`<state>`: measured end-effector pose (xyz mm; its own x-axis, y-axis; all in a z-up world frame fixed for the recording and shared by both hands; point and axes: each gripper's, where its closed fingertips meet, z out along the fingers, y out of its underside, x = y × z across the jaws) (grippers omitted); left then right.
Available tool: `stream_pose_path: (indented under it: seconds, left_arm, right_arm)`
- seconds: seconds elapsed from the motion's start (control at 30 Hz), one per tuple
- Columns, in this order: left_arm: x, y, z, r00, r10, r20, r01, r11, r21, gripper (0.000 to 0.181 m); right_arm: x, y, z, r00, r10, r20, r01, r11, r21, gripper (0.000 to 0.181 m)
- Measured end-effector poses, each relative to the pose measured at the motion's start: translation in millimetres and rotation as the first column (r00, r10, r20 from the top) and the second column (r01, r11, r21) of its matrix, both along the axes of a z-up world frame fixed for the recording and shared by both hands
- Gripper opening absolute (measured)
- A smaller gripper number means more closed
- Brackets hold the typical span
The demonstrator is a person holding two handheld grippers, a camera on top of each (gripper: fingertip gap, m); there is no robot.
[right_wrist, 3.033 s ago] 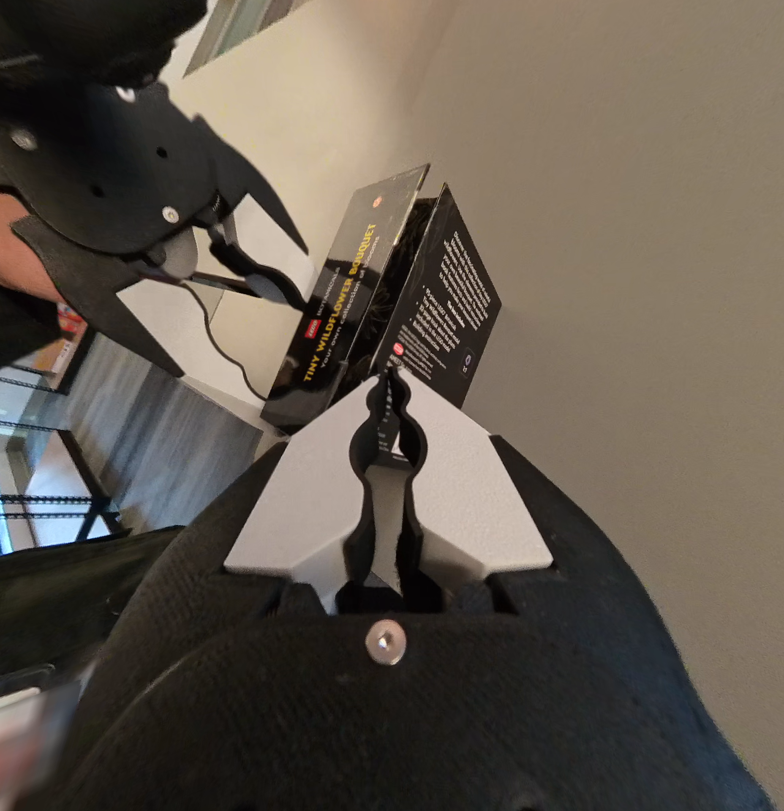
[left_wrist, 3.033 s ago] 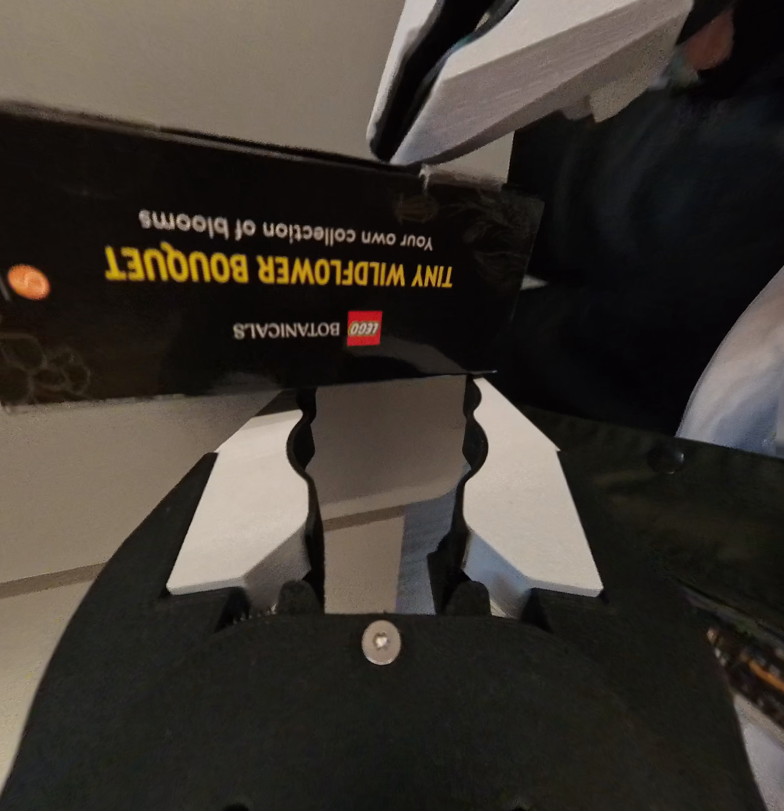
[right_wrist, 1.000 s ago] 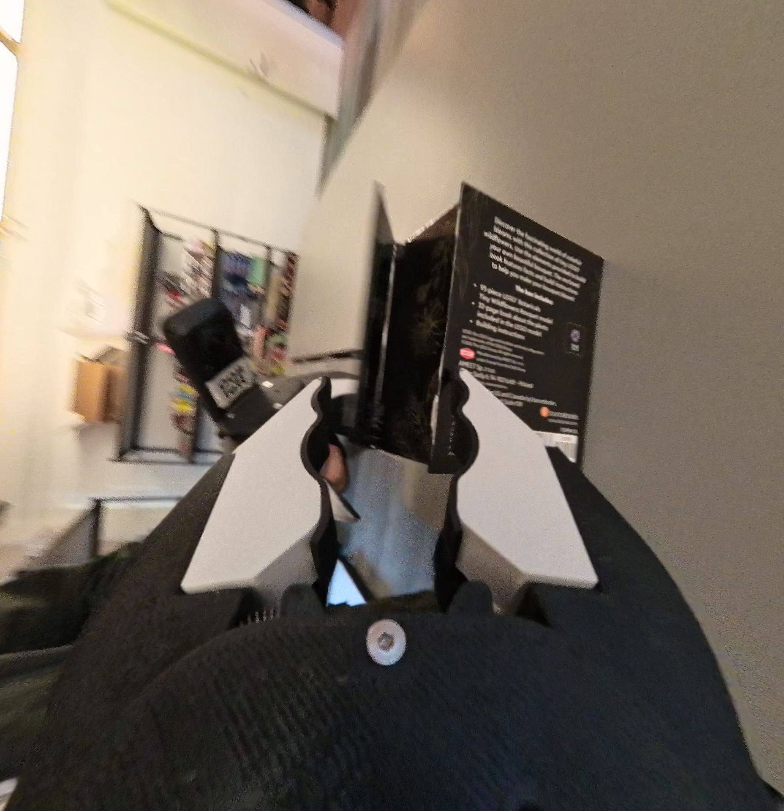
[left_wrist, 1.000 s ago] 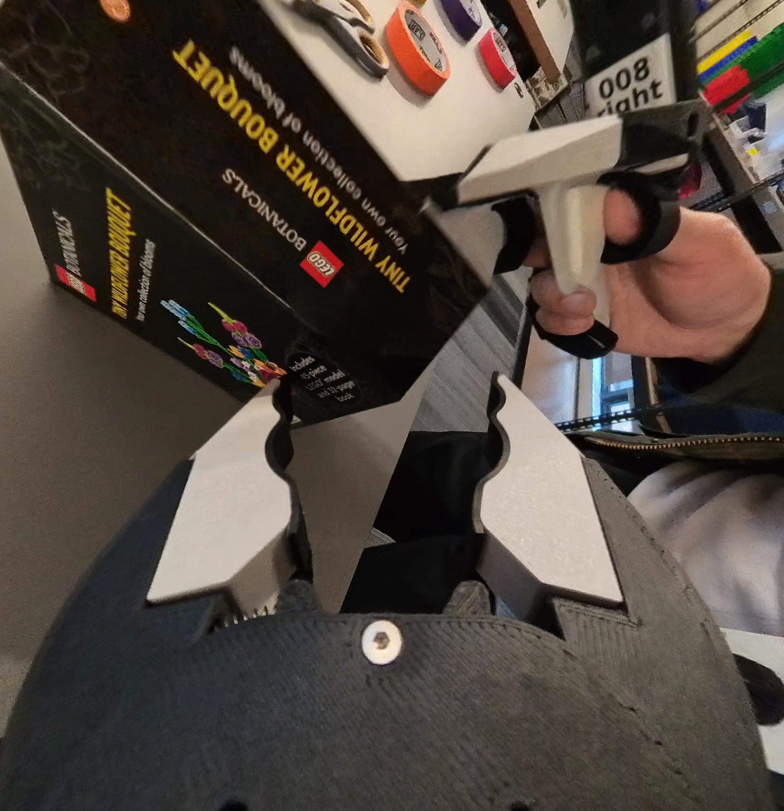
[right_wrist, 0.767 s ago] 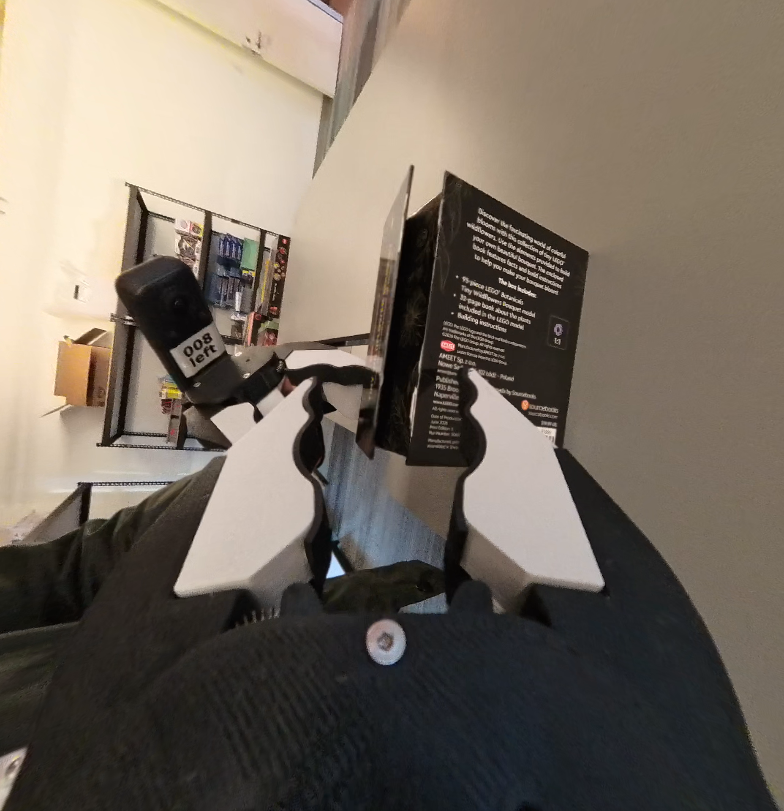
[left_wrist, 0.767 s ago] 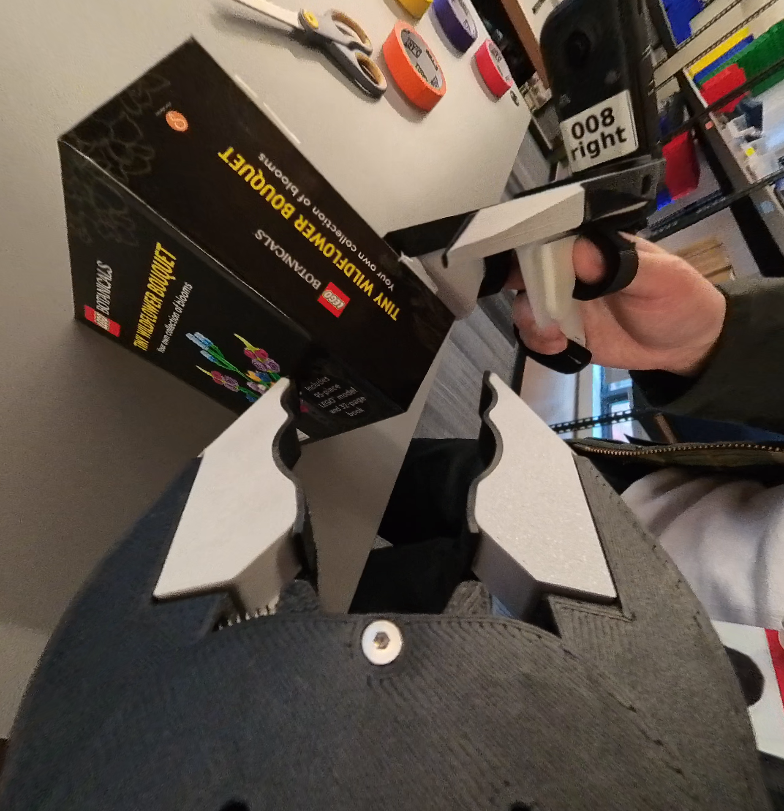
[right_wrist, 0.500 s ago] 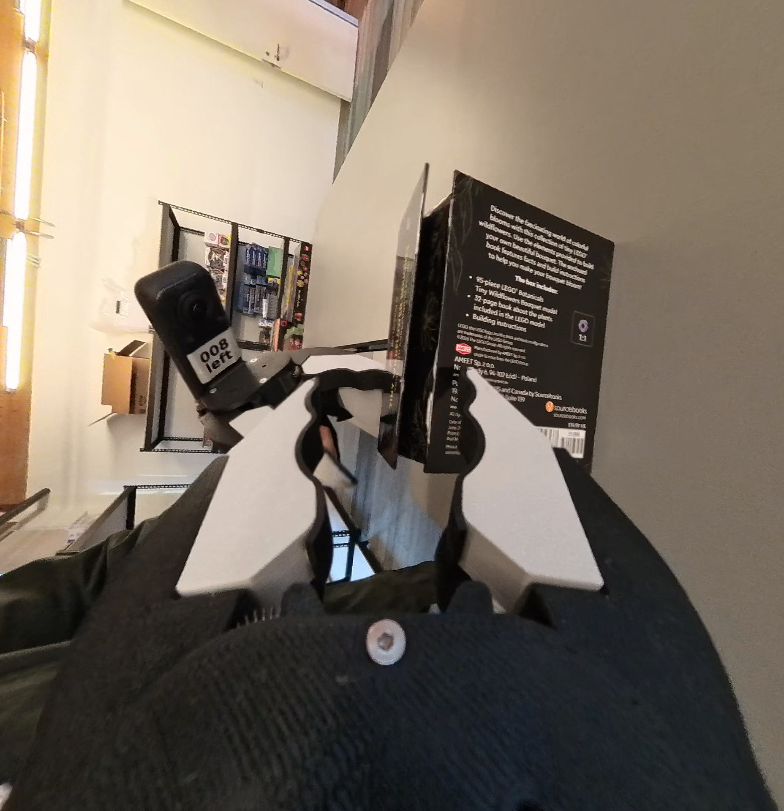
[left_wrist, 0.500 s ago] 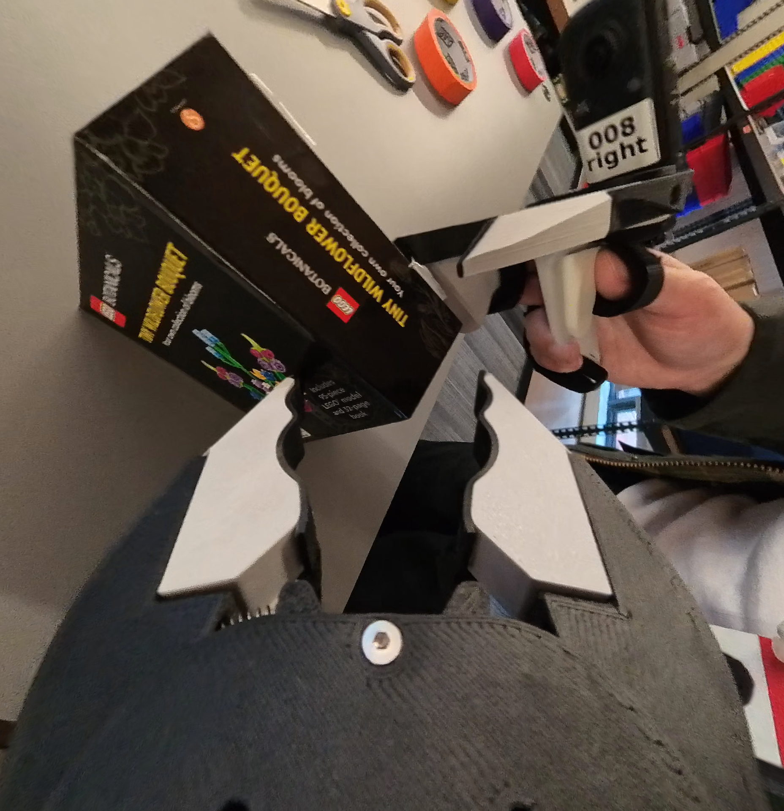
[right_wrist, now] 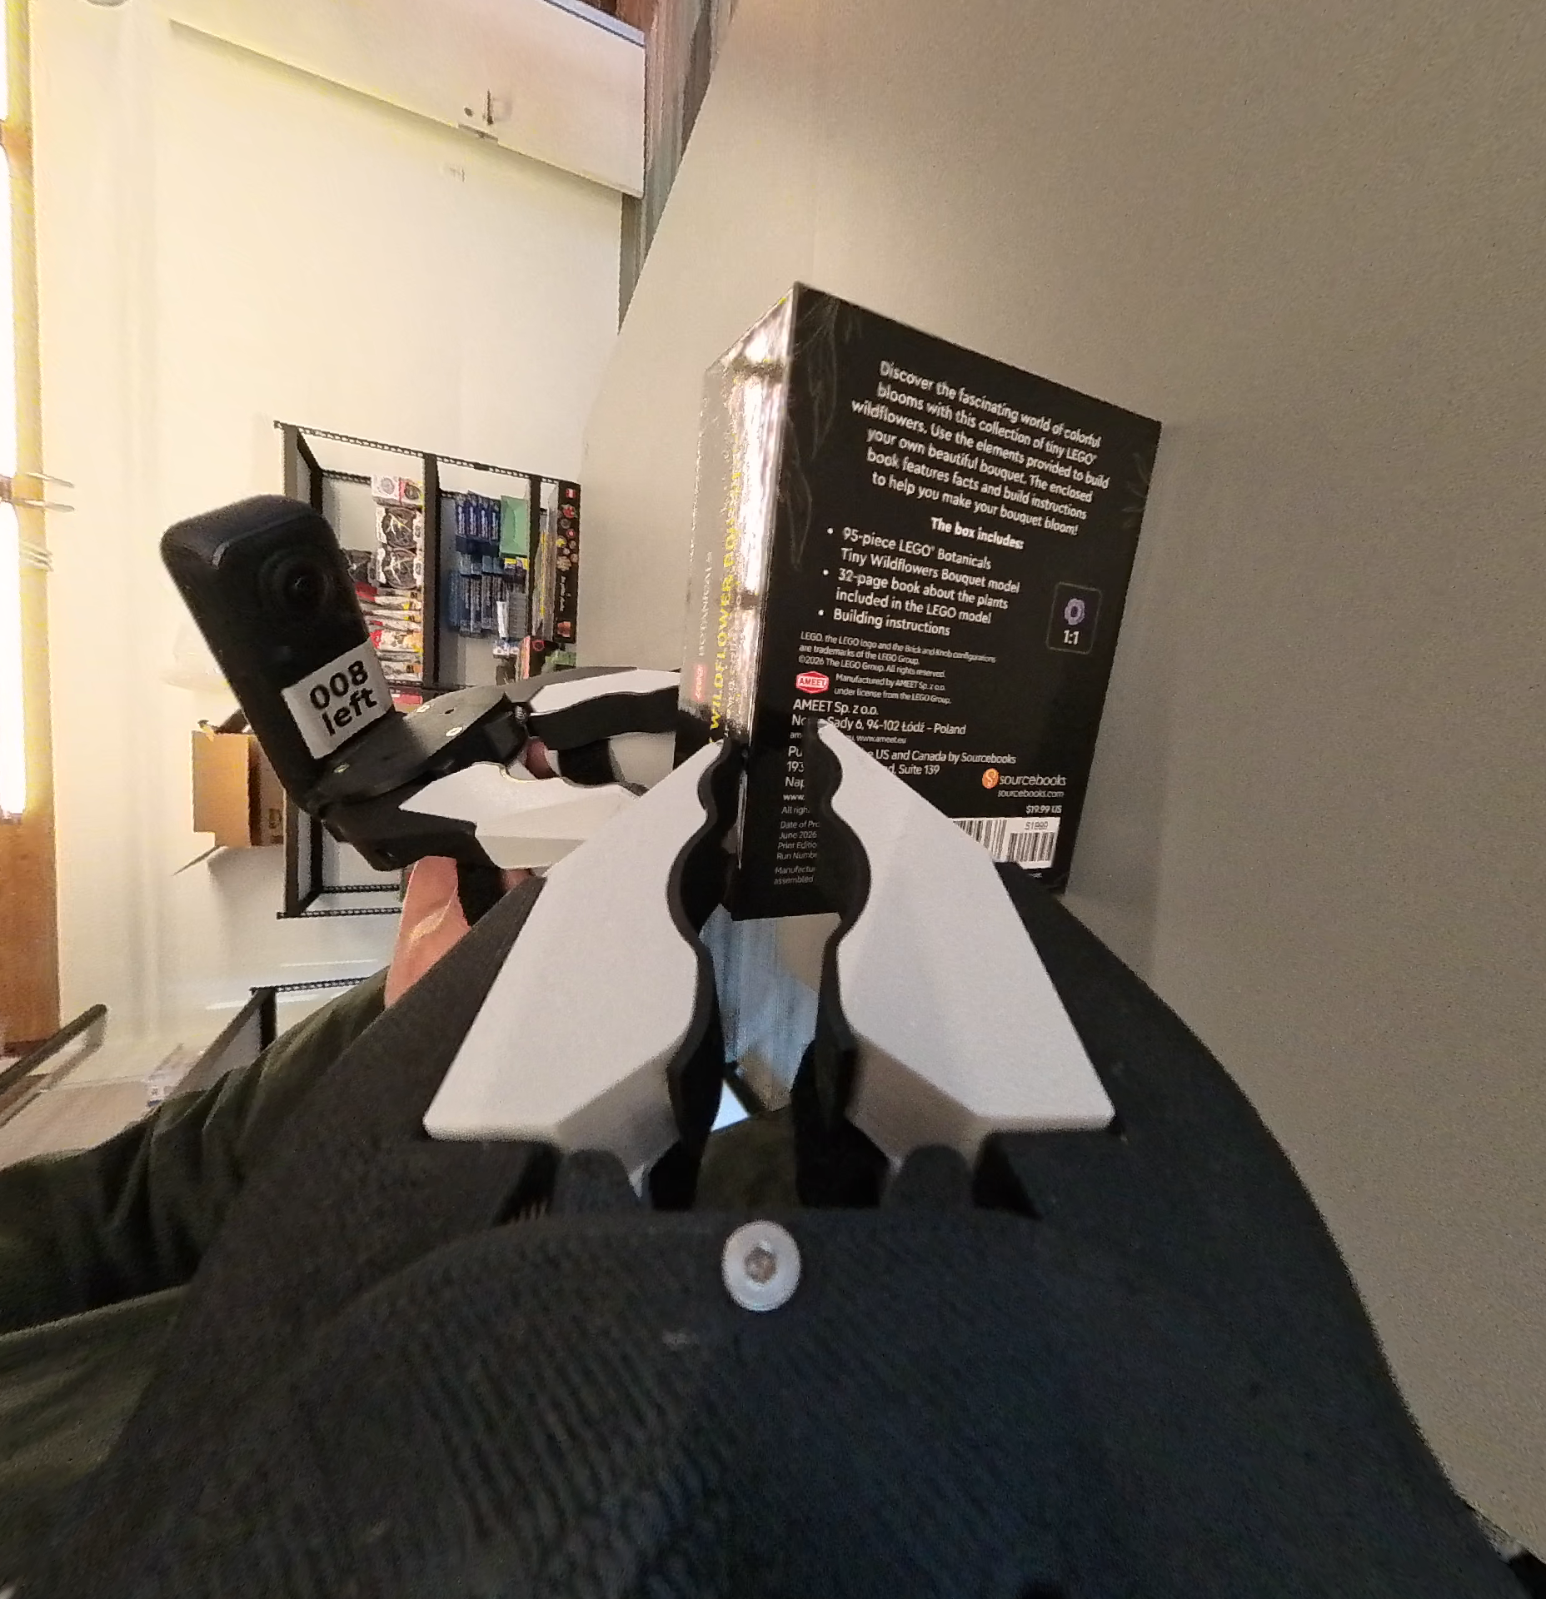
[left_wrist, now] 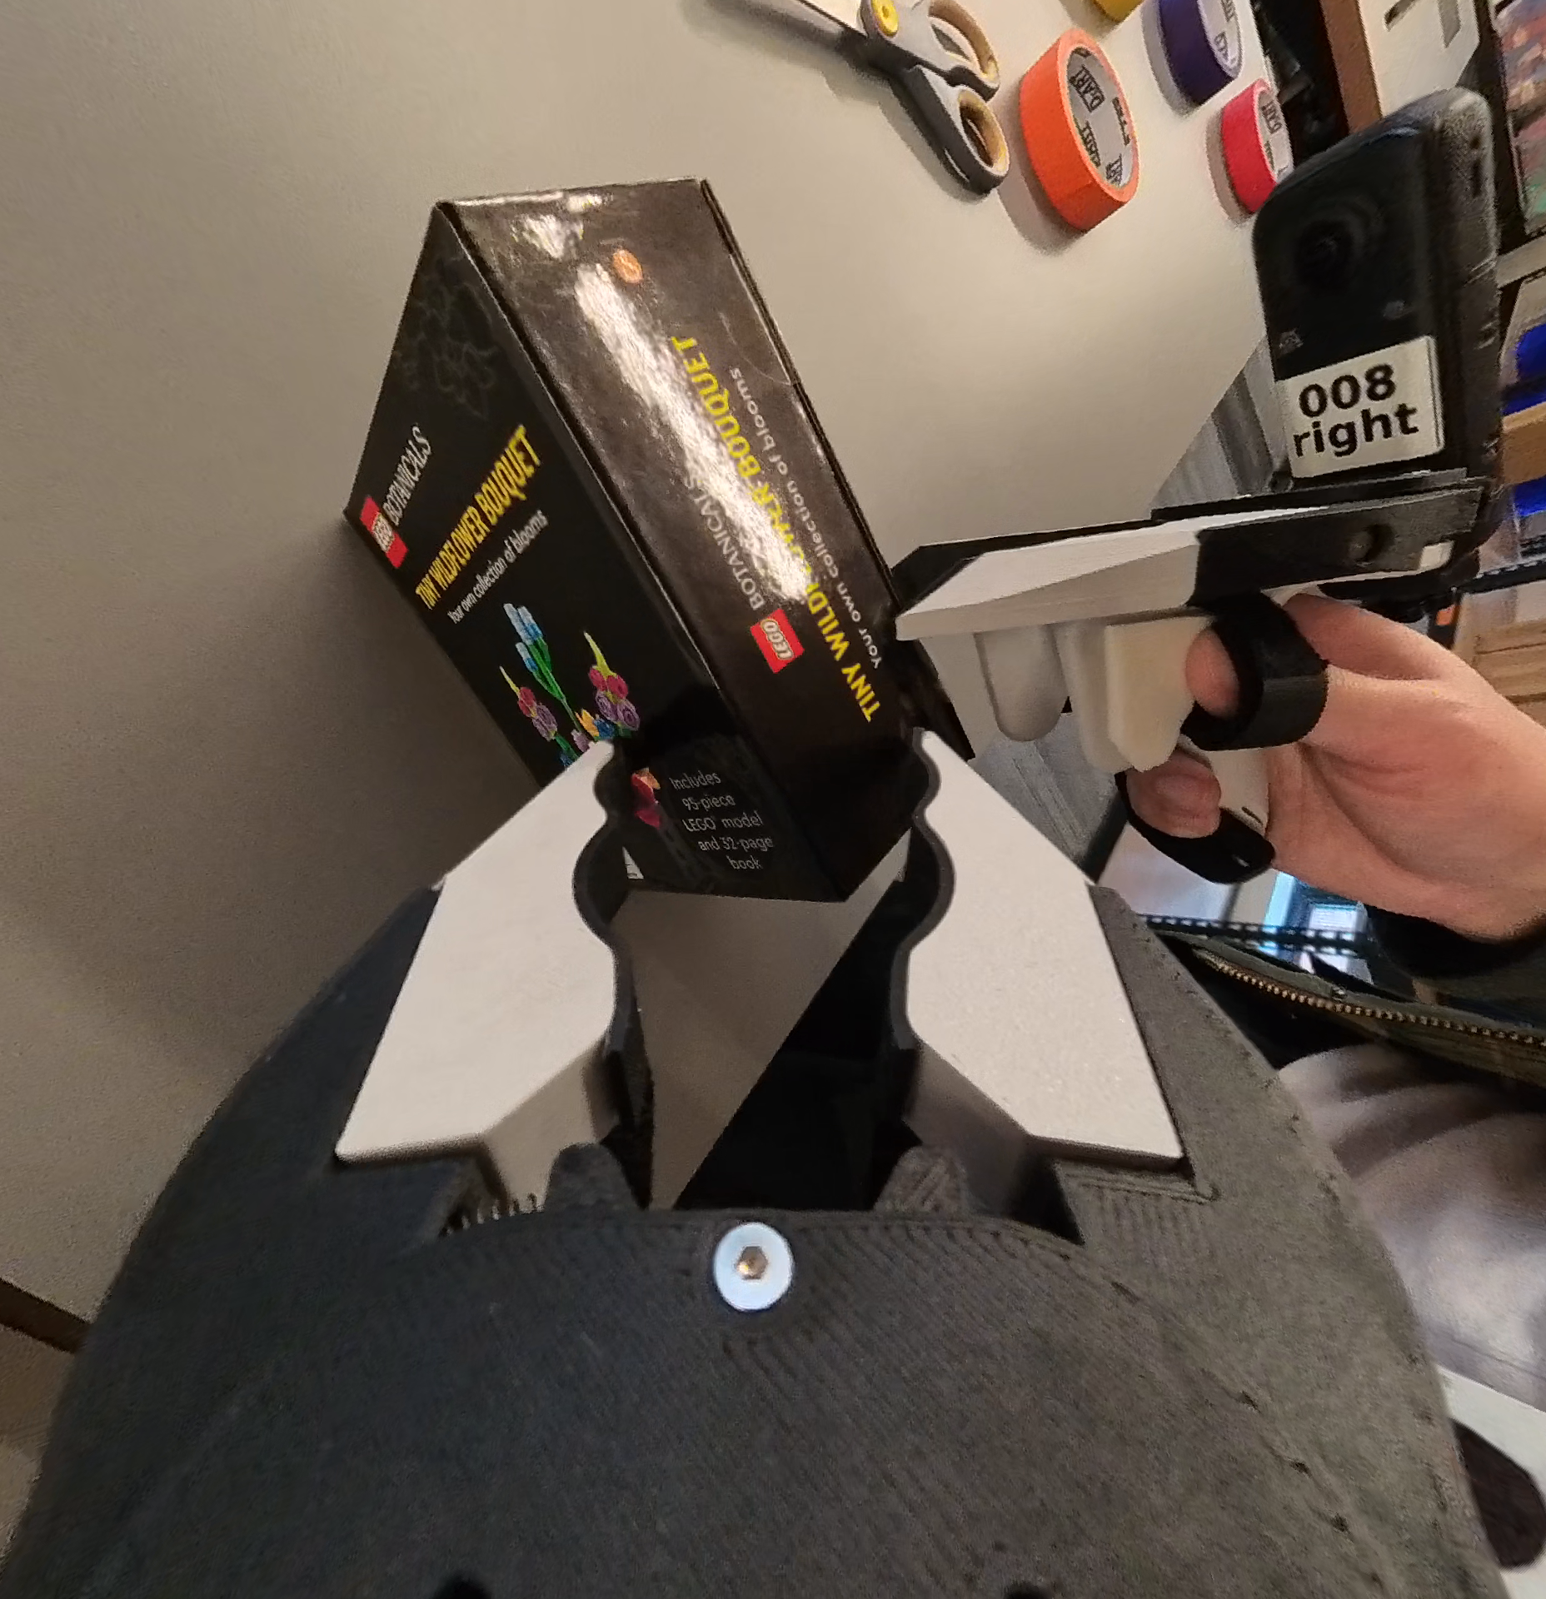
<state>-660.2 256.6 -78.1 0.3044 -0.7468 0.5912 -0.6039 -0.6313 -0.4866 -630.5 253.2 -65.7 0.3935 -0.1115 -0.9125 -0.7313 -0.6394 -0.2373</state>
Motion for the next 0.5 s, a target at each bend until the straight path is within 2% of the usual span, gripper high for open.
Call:
stream_pose_path:
  seconds: [0.2, 0.37, 0.5]
  left_arm:
    - [2, -5, -4, 0.998, 0.0, -0.062, -0.006, 0.994, -0.106, 0.064]
    - [2, -6, -5, 0.997, -0.012, -0.073, 0.002, 0.99, -0.142, 0.065]
    - [1, -5, -4, 0.998, -0.001, -0.065, -0.008, 0.992, -0.13, 0.064]
  right_arm:
    - [1, 0, 0, 1.0, 0.01, 0.015, -0.01, 1.0, 0.017, 0.013]
    - [1, -1, 2, 0.998, 0.033, -0.062, -0.031, 0.999, 0.033, 0.011]
    - [21, -8, 29, 0.99, 0.122, -0.065, -0.109, 0.979, 0.175, 0.008]
